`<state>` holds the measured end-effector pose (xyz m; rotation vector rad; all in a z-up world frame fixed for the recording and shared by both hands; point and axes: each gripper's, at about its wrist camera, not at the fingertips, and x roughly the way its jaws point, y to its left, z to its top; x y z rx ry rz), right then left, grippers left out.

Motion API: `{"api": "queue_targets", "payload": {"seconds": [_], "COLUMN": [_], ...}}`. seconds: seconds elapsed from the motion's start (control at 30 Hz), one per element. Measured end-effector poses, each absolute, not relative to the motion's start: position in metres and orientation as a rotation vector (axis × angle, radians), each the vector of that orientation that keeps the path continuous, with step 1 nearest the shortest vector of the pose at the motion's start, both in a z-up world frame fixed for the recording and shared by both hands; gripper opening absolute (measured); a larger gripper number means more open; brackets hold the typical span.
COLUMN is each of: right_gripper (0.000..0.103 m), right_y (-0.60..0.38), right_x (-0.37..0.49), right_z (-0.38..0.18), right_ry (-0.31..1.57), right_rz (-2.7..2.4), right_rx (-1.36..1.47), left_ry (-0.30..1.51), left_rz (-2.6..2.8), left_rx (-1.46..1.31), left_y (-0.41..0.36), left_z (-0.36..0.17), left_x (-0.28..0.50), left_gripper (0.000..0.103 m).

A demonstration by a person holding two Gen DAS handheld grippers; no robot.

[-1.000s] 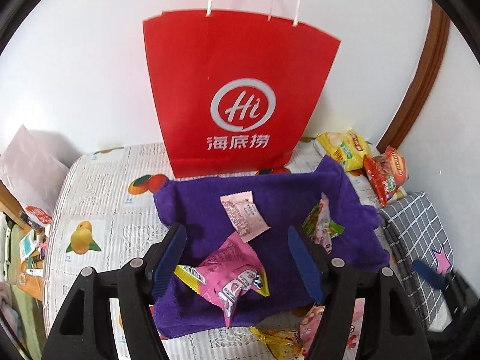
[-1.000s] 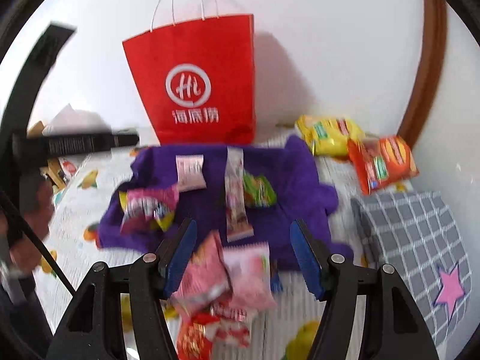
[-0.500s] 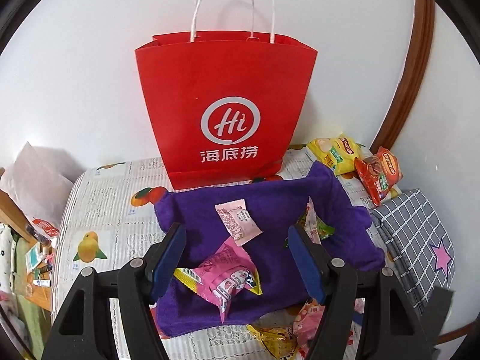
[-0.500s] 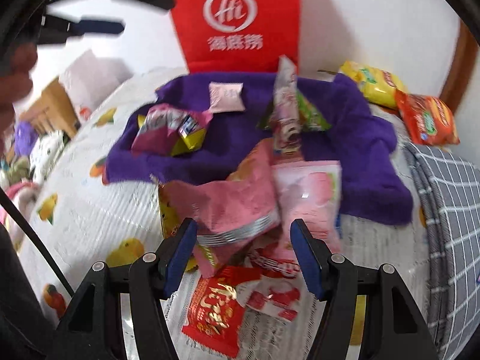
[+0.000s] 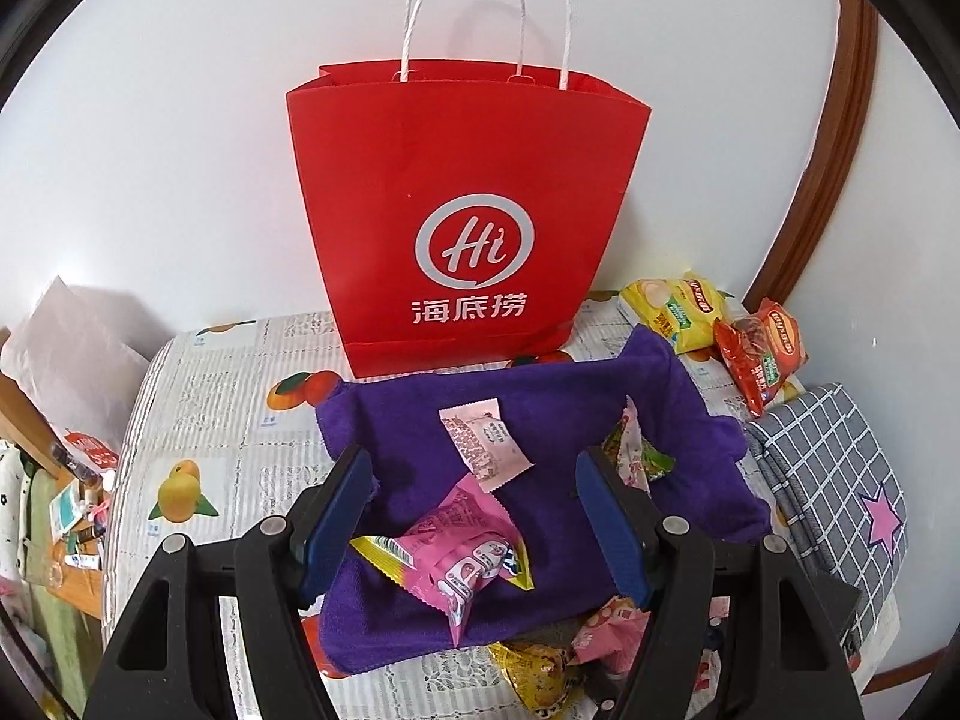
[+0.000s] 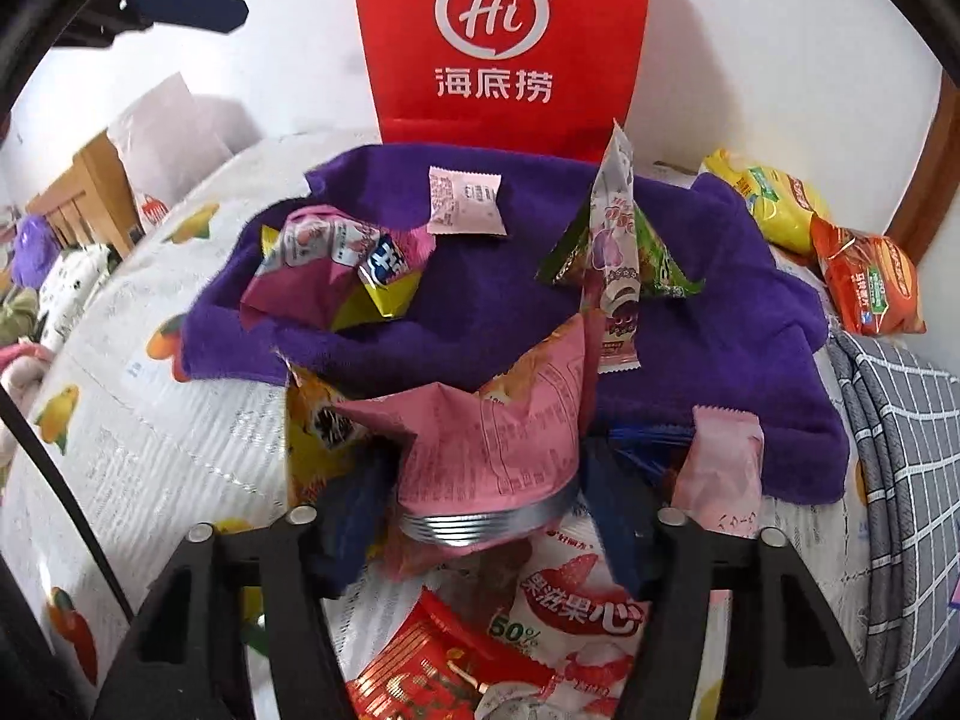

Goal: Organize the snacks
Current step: 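Grasp the large pink clipped snack bag from the pile with the right tool, then grasp the yellow snack bag with the left tool while the right tool lifts the pink bag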

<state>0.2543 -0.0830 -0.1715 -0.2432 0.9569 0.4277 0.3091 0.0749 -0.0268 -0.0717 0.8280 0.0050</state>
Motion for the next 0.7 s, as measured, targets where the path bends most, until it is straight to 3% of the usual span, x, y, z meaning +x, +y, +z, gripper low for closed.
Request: {"api": "queue_targets", "payload": {"seconds": [0.13, 0.47, 0.7], "right_gripper": [0.056, 0.056, 0.057], "right_y": [-0.089, -0.142, -0.191], "right_x": [0.241, 0.183, 0.165], "right_z": [-0.158, -0.120, -0.139], "right_ry": [0.936, 0.887, 0.912], "right_rz": [0.459, 0.430, 0.332], "right_rx": [-0.195, -0.172, -0.137], "left_ry": [0.818, 0.806, 0.921], "left_rz": [0.002, 0.021, -0.030], "left_rx": [-0.060, -0.026, -0.071], "left_y": [0.070, 0.057, 0.058], "left_z": [-0.023, -0.015, -0.080], "left_x": [0.304, 0.285, 0.247], "left_gripper": [0.069, 0.069, 0.069]}}
